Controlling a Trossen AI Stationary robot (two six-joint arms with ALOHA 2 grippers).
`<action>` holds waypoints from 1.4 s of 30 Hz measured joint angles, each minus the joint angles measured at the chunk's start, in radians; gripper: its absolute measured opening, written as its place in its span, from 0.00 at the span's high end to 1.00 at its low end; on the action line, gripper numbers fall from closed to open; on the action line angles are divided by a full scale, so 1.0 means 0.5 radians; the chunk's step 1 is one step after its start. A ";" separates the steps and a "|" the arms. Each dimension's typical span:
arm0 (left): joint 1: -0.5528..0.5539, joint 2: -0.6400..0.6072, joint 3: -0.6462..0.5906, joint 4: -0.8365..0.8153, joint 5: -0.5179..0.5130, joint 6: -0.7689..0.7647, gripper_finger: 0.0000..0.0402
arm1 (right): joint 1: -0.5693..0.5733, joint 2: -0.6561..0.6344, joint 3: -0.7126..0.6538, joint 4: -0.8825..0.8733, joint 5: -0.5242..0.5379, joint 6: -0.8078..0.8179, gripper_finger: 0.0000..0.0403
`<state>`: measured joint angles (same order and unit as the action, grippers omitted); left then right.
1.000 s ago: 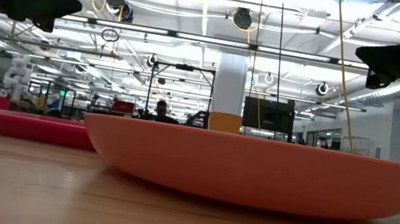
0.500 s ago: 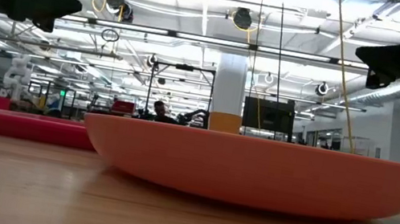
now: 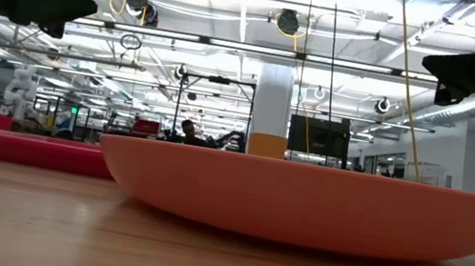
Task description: Pick and place plate/cup/fork/spoon on tray
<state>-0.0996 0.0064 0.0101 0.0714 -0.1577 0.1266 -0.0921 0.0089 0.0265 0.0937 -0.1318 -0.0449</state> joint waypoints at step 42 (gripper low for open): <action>0.000 0.000 0.000 0.015 0.000 0.003 0.91 | 0.001 1.010 0.811 0.608 0.328 0.477 1.00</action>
<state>-0.0998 0.0063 0.0101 0.0788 -0.1577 0.1279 -0.0917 0.5139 0.4321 0.3975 0.0322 0.1939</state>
